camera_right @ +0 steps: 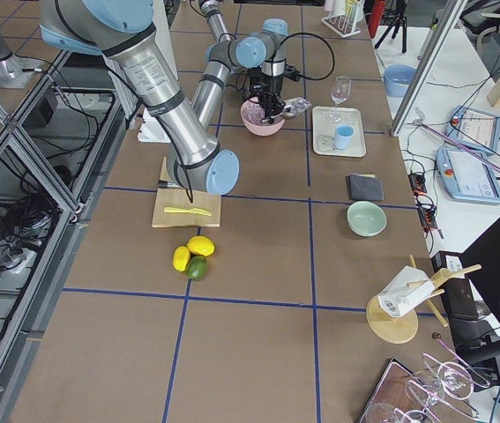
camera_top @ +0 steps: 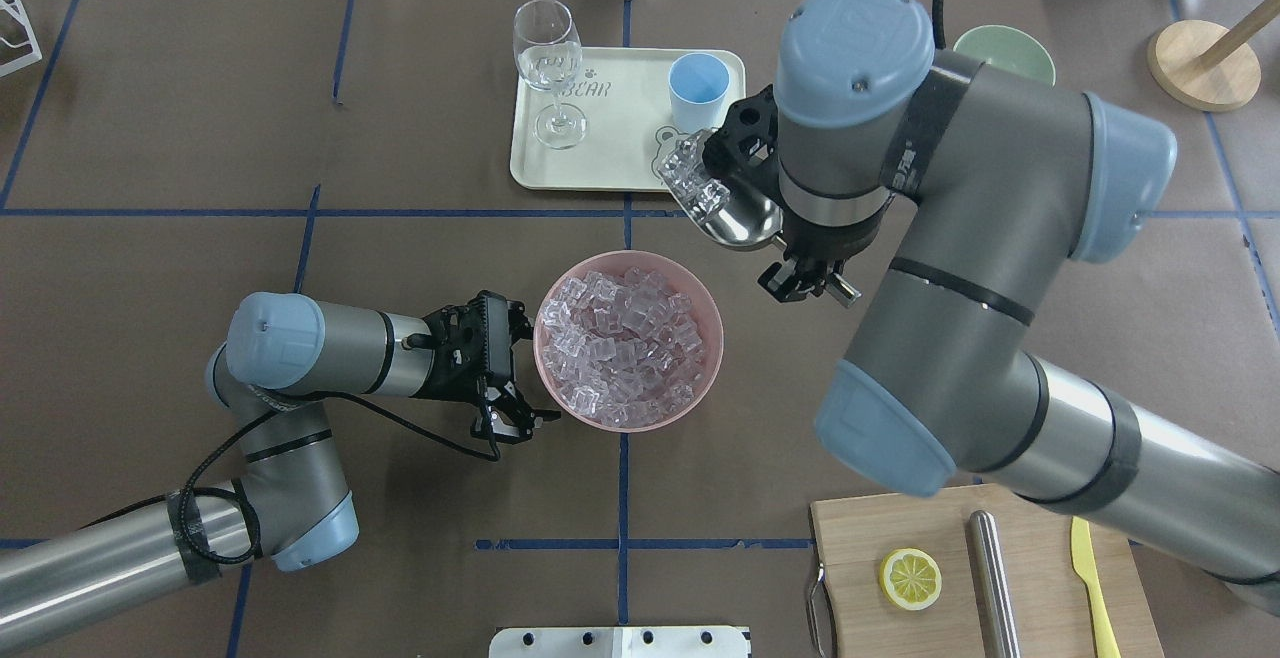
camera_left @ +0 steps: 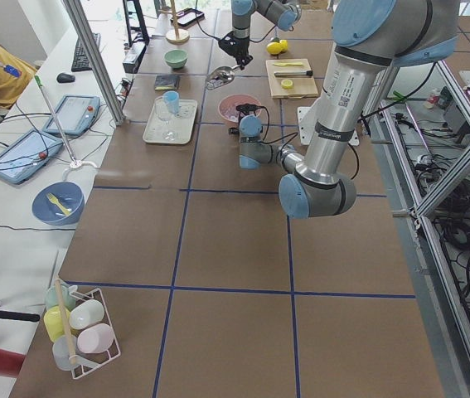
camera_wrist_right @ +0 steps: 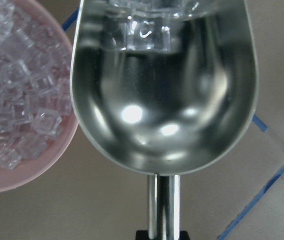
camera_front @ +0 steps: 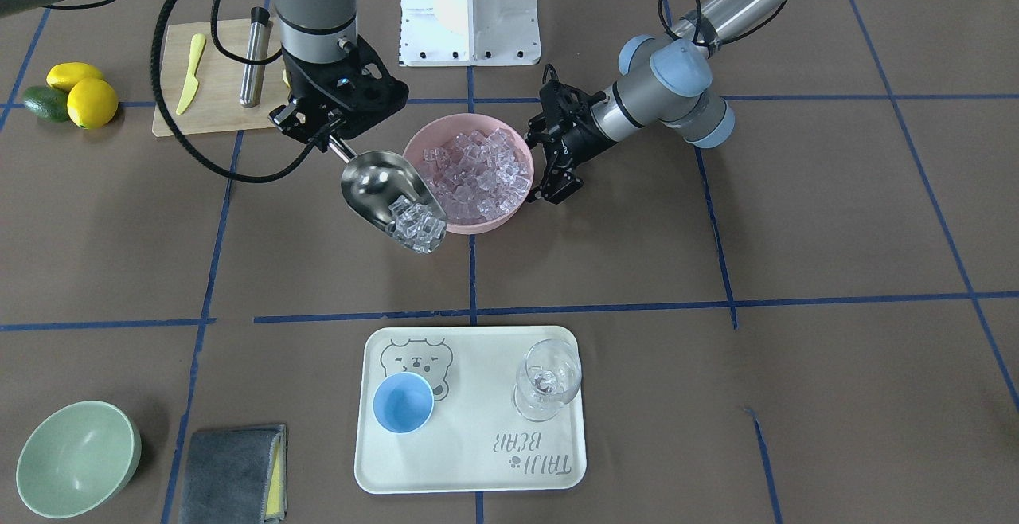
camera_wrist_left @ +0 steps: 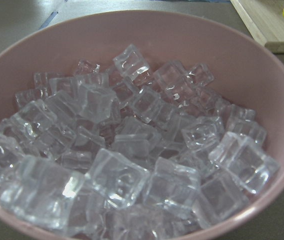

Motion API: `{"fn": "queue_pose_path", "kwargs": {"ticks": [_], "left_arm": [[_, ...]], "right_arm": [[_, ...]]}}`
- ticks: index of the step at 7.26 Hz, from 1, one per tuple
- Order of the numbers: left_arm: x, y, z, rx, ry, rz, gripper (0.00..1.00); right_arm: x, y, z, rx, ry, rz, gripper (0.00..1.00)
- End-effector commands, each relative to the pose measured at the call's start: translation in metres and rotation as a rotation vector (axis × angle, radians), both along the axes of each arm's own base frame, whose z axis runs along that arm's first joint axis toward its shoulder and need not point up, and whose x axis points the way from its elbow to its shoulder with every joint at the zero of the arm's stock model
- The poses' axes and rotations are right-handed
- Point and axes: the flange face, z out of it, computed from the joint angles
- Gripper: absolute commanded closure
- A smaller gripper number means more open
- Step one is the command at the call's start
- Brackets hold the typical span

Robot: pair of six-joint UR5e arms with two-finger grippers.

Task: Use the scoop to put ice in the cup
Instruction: 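Carry the scoop of ice to the small blue cup on the tray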

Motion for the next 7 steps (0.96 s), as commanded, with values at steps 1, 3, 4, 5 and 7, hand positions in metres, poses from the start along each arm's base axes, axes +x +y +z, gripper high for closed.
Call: {"fn": "queue_pose_path", "kwargs": {"ticks": [1, 3, 4, 5, 7], "left_arm": [[0.0, 0.0, 0.0, 0.0, -0.001, 0.0, 0.0], [0.0, 0.0, 0.0, 0.001, 0.002, 0.0, 0.0], [-0.001, 0.001, -0.001, 0.005, 0.01, 0.0, 0.0], [-0.002, 0.001, -0.001, 0.006, 0.012, 0.0, 0.0], [-0.003, 0.001, 0.001, 0.01, 0.017, 0.0, 0.0]], "right_arm": [[0.015, -0.067, 0.001, -0.074, 0.023, 0.056, 1.0], [0.016, -0.112, 0.014, -0.096, 0.073, 0.048, 1.0], [0.016, -0.12, 0.022, -0.105, 0.088, 0.042, 1.0], [0.021, -0.128, 0.025, -0.104, 0.087, 0.049, 1.0], [0.014, -0.139, 0.041, -0.12, 0.101, 0.052, 1.0]]}}
